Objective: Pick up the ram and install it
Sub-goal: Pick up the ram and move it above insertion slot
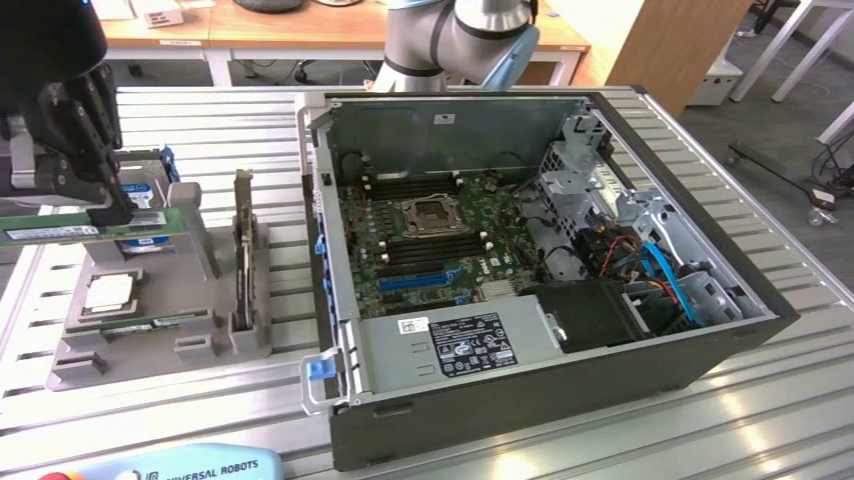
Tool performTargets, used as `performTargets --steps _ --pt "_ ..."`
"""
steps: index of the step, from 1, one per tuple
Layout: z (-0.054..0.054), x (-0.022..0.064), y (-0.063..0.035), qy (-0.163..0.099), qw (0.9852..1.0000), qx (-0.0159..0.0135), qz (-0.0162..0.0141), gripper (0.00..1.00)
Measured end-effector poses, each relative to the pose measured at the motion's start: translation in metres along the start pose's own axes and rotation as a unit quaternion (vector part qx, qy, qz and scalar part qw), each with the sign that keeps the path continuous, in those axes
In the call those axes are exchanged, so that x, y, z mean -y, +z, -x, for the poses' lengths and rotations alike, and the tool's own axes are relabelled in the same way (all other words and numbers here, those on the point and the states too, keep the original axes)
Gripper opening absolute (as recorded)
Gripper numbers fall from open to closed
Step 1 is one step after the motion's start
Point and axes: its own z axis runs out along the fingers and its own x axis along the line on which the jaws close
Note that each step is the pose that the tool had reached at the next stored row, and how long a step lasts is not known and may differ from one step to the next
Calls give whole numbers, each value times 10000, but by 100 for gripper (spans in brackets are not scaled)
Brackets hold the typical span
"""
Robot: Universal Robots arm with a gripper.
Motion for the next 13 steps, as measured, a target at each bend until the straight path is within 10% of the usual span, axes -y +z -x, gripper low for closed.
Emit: performTargets --steps 13 --pt "8 366 -6 -27 10000 0 0 12"
